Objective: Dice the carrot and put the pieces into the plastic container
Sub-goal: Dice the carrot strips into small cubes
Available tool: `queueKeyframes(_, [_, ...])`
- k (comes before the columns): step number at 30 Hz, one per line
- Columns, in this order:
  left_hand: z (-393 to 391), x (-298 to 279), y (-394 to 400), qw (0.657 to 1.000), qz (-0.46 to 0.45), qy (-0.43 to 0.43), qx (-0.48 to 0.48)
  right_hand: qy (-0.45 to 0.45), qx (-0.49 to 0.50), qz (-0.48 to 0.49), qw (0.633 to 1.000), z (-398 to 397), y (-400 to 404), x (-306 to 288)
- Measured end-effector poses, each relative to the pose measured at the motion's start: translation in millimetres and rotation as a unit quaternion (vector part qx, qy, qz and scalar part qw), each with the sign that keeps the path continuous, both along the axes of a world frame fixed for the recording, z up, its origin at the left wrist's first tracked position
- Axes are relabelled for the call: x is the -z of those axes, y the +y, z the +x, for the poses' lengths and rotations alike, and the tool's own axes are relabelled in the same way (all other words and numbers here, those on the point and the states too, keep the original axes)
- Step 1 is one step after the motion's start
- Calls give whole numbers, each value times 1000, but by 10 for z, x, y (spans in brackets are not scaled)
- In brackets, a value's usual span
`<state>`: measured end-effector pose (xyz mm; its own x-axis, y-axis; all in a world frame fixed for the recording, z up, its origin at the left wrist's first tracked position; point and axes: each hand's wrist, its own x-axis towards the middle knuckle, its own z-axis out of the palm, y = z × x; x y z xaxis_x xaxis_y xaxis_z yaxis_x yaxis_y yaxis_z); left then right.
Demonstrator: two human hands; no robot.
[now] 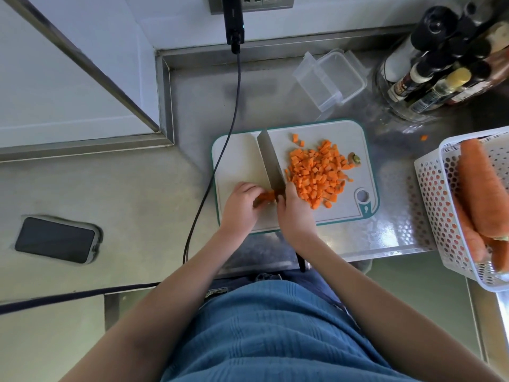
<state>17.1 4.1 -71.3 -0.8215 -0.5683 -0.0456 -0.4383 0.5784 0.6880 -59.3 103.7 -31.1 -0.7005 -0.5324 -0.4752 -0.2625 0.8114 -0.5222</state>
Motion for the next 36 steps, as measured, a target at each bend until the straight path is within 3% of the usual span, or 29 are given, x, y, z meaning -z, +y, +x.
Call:
queueKeyframes(5, [20, 7, 23, 1000, 5, -1, -13, -5, 25, -82, 996, -59, 187, -98])
queueKeyframes(11, [113, -23, 62, 999, 15, 8, -50, -1, -14, -87, 996, 49, 174, -85])
queueKeyframes(16, [88, -47, 58, 998, 10, 0, -60, -20, -14, -29, 999, 73, 143, -25])
queueKeyframes(21, [65, -27, 67, 998, 15, 6, -63, 18, -58, 68, 996, 133, 0, 108])
queueKeyframes(29, [98, 2, 55, 997, 28, 9, -69, 8, -5, -53, 999, -11, 207, -86])
queueKeyframes(36, [198, -29, 66, 993, 46, 24, -104, 0, -47, -61, 997, 125, 154, -64])
